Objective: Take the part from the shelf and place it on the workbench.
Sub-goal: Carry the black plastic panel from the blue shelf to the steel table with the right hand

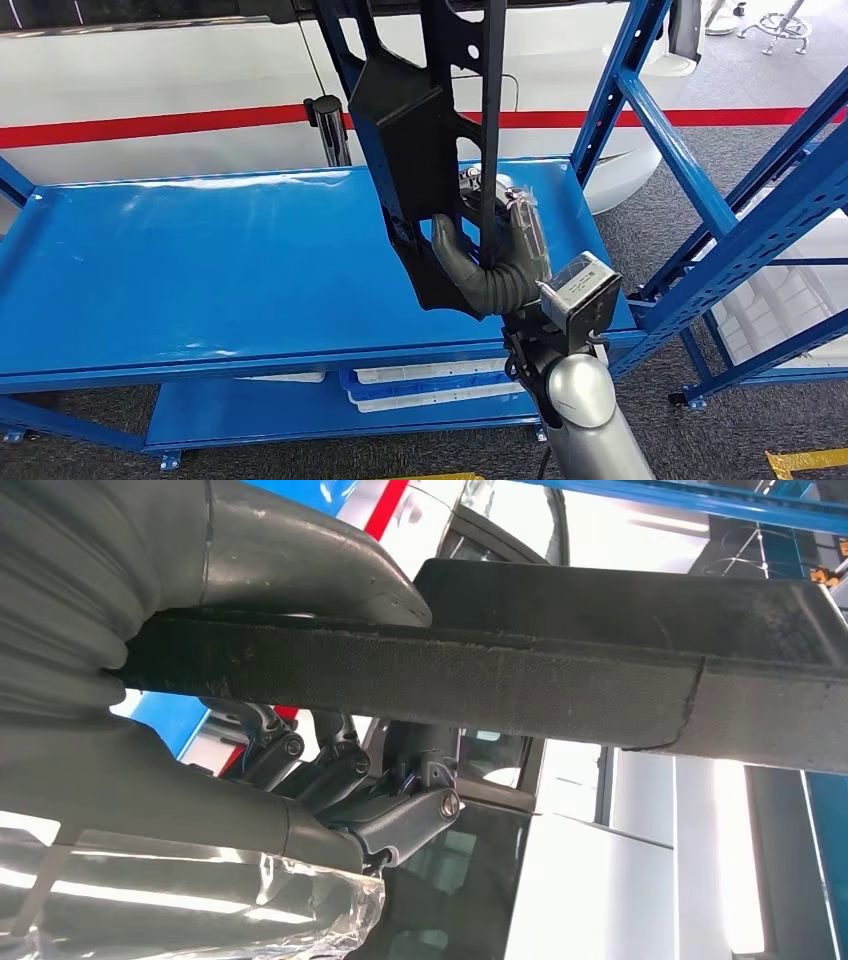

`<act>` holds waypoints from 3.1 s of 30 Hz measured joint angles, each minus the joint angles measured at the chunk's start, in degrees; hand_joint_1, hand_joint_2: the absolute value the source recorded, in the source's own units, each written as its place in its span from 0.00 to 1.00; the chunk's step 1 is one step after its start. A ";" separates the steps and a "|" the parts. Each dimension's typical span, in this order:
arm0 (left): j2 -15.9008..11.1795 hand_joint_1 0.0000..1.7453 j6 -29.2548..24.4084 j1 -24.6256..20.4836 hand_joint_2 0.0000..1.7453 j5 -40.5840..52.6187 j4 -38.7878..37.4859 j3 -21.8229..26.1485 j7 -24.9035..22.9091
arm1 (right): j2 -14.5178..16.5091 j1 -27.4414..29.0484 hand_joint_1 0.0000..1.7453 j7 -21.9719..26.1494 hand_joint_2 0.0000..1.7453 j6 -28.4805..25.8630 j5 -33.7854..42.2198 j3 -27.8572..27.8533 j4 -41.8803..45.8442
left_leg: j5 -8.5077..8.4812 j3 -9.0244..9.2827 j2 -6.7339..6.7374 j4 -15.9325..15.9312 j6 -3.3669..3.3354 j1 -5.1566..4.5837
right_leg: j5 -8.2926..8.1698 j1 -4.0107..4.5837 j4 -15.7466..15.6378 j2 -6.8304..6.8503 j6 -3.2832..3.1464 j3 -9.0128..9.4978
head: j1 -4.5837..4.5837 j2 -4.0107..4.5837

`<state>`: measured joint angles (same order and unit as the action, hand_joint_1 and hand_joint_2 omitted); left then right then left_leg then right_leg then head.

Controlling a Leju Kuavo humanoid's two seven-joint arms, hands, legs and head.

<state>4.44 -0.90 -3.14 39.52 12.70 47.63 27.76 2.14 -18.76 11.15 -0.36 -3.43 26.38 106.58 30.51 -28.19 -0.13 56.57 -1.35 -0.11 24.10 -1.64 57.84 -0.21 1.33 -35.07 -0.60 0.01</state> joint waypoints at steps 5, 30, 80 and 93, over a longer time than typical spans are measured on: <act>0.40 0.00 0.09 -0.14 1.00 0.08 0.02 0.00 0.11 | -0.34 0.52 1.00 0.47 1.00 0.01 -0.22 -0.26 0.44 | -2.28 1.05 0.58 -2.15 -1.77 0.61 | 3.18 0.53 5.31 0.02 0.13 -2.48 | 0.31 -0.01; 1.35 0.00 -0.56 -0.84 1.00 0.48 0.07 -0.02 0.46 | -0.28 3.63 1.00 1.71 1.00 2.52 -1.81 -1.87 2.79 | 1.58 2.92 -0.28 0.19 1.21 1.14 | -2.74 0.39 0.14 0.19 0.04 -2.19 | -0.02 0.00; 1.51 0.00 -1.57 -0.49 1.00 1.21 0.61 0.11 0.90 | -1.25 6.64 1.00 5.56 1.00 0.36 -8.09 -3.07 2.79 | -7.55 -10.60 0.05 3.06 0.21 -0.06 | 8.15 0.55 -3.02 0.52 -0.52 10.92 | -0.07 0.01; 1.72 0.00 -1.59 -0.08 1.00 1.21 0.57 0.33 1.07 | -1.24 6.89 1.00 5.70 1.00 0.38 -9.37 -1.91 2.62 | -1.34 -4.86 -0.72 6.60 2.32 1.19 | 4.93 1.25 2.29 0.90 0.68 3.08 | -0.69 0.00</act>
<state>6.16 -2.49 -3.23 40.73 13.27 47.95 28.82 0.91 -11.87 16.85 0.02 -12.79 24.47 109.20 29.17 -33.05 -0.85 63.16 0.97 1.08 29.03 -0.38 60.13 0.69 2.01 -31.98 -1.28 0.01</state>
